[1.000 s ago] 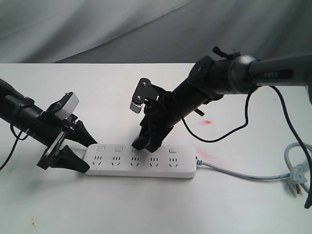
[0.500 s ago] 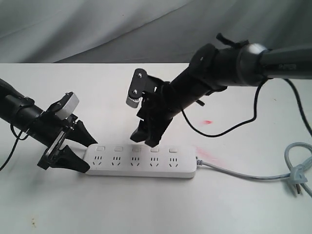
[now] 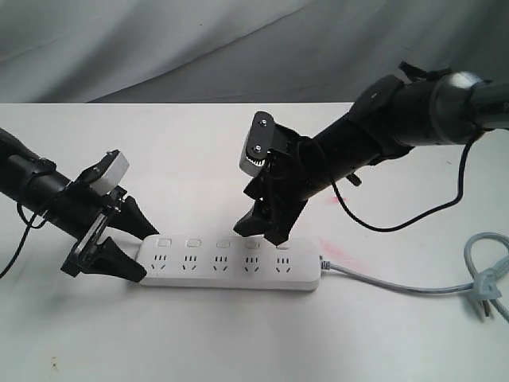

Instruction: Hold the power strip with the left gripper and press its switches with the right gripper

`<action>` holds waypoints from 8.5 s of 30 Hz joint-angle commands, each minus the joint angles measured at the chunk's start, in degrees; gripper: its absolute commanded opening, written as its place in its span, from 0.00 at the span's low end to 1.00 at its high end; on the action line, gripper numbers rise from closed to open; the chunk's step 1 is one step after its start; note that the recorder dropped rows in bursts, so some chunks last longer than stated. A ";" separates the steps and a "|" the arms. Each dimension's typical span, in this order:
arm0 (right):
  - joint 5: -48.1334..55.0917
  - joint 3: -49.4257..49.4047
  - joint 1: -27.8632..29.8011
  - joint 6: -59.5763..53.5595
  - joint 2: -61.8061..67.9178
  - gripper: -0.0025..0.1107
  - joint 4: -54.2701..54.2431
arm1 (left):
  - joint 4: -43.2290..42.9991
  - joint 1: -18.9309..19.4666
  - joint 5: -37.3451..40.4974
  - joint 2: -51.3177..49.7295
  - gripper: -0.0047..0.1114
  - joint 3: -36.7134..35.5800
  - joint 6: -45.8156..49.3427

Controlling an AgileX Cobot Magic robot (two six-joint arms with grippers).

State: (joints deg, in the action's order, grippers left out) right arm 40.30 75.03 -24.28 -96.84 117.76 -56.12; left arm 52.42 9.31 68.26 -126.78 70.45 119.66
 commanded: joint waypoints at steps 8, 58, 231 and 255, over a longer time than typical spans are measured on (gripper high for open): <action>-4.37 -3.19 0.35 -5.09 -0.24 0.59 -5.31 | 0.09 -0.17 -0.68 0.17 0.42 0.45 0.28; -6.51 -3.19 0.35 -1.28 5.98 0.59 0.68 | 0.09 -0.17 -0.68 0.17 0.42 0.45 0.28; -35.21 -9.24 8.26 25.16 -62.64 0.02 -13.09 | 0.09 -0.17 -0.68 0.17 0.42 0.45 0.28; -36.64 -9.24 8.26 37.35 -63.66 0.02 -18.65 | 0.09 -0.17 -0.68 0.17 0.42 0.45 0.28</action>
State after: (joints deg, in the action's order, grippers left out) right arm 4.06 65.81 -16.06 -64.86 54.48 -75.64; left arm 52.42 9.31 68.26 -126.78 70.45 119.66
